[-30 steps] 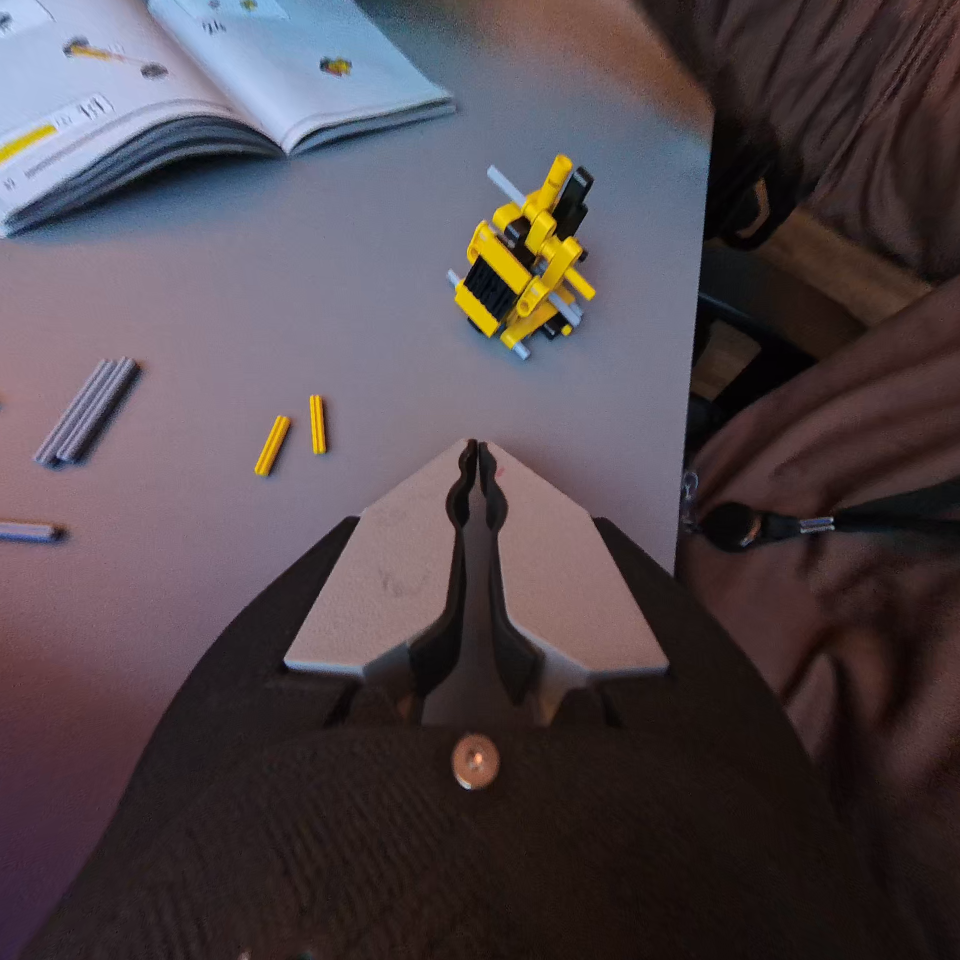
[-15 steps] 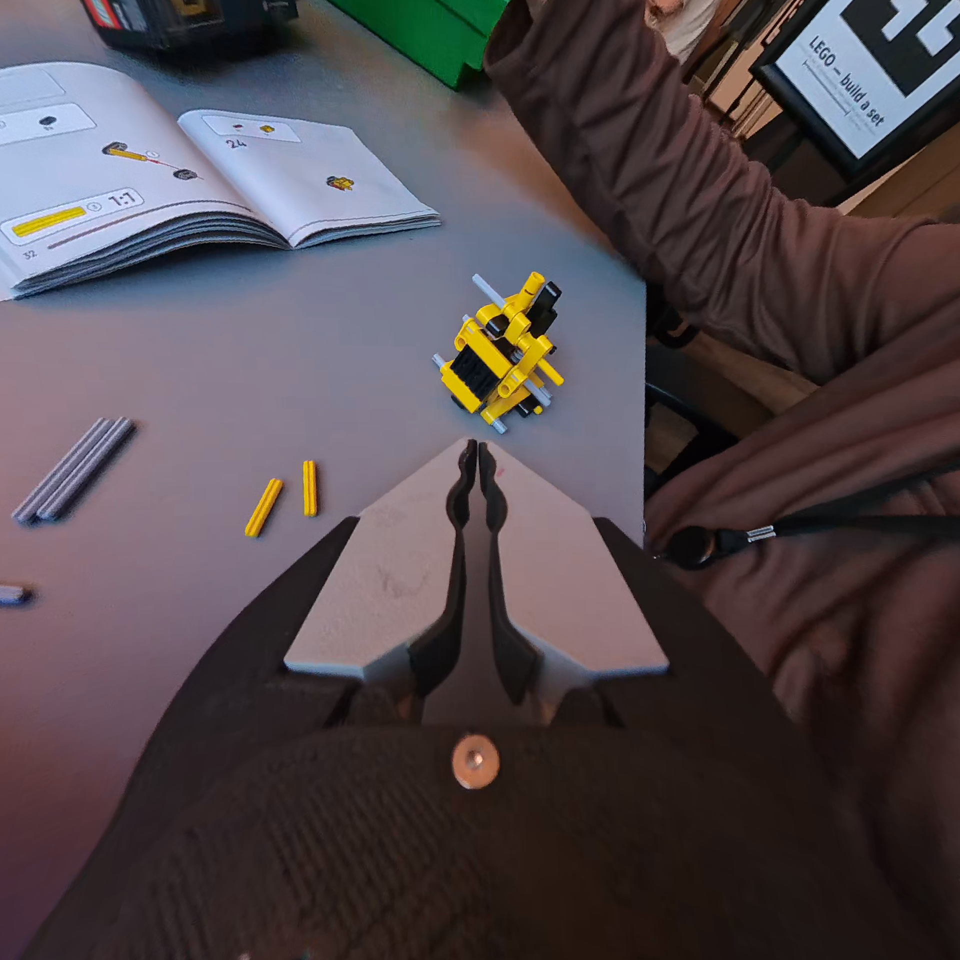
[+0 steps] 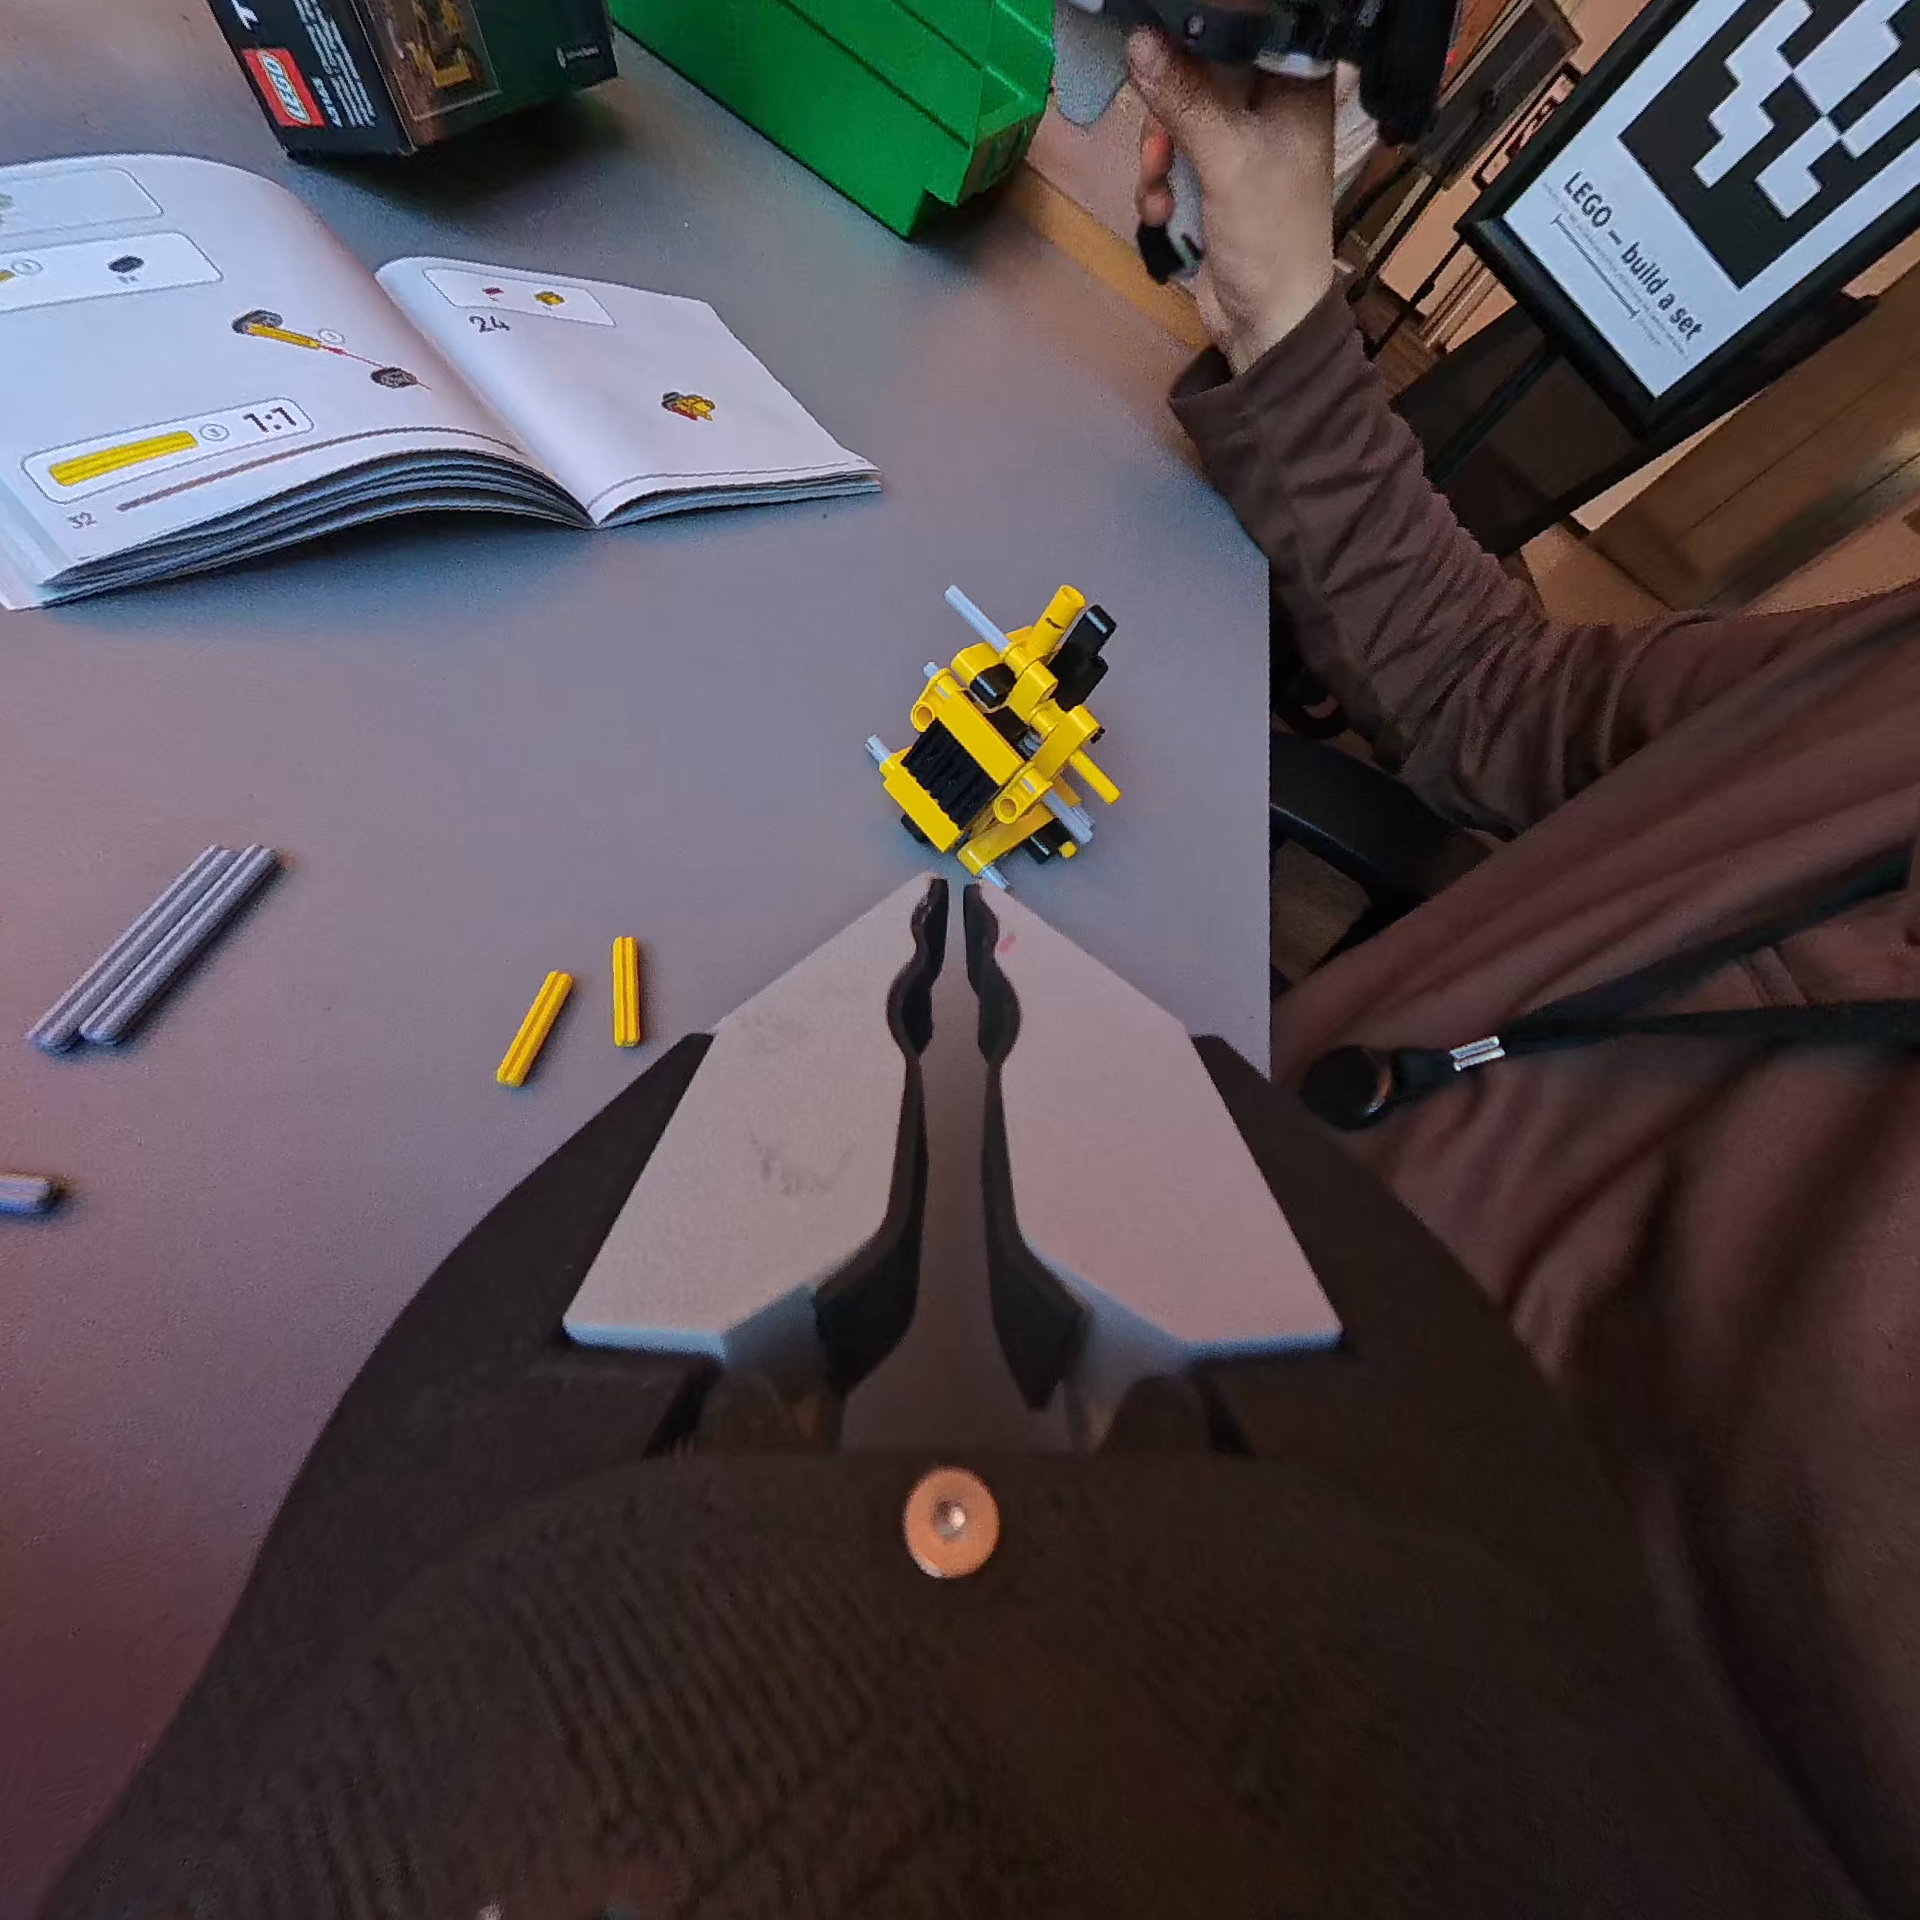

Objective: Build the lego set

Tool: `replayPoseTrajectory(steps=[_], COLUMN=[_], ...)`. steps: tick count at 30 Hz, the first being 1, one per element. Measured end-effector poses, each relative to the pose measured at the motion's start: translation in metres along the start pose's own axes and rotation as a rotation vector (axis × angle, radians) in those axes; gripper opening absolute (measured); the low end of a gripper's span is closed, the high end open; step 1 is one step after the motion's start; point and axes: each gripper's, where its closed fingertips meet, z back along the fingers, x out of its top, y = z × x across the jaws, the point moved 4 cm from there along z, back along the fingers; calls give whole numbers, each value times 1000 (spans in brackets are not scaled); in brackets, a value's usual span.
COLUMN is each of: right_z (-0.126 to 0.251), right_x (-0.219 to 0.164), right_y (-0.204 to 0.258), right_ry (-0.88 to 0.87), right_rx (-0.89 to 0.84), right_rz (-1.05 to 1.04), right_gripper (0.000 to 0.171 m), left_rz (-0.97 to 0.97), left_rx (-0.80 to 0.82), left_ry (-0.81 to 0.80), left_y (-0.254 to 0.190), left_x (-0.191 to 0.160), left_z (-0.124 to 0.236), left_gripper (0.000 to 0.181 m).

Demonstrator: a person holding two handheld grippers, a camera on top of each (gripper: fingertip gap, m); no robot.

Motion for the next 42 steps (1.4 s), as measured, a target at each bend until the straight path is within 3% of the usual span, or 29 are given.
replayPoseTrajectory(steps=[1,3,5,7,9,11,15,17,19,20,25,27,30,33,39,42], right_z=[-1,-8,-10,-2,4,2,0,6,17,24,62,69,87,98,77,77], right_x=[-13,-34,-41,-35,-29,-28,-39,-43,-36,-30,-27,-37,-35,-32,-44,-45], right_y=[-4,3,20,34,52,55,26,10,12,18,37,47,88,120,137,139], right_ry=[22,98,108,62,26,26,73,100,36,-19,-155,-139,-208,-243,-122,-130], right_rx=[30,138,277,342,428,389,121,-4,-22,1,-29,48,374,536,536,536], right_rz=[-47,-95,-124,-116,-99,-115,-17,7,-52,-89,-56,-55,-12,112,289,308], right_gripper=[62,45,44,7,10,10,12,23,38,38,37,41,18,10,25,23], left_rz=[0,5,20,39,49,54,69,61,23,-11,-68,-84,-90,-98,-79,-54], left_rx=[0,-2,-3,1,3,-4,-13,-12,-43,-54,7,34,49,119,252,322], left_ry=[4,5,3,0,-6,-12,-12,-13,-23,-37,-4,-22,-46,-76,-116,-103], left_y=[0,1,3,5,6,6,7,6,0,-4,-4,-3,-2,5,20,28], left_x=[0,0,1,2,2,3,4,4,4,6,4,6,8,10,13,11], left_z=[-1,-2,-3,-3,-3,-3,-4,-4,-3,-1,-6,-6,-2,3,15,16], left_gripper=[0,0,0,0,0,0,0,0,7,15,25,28,39,41,35,38])
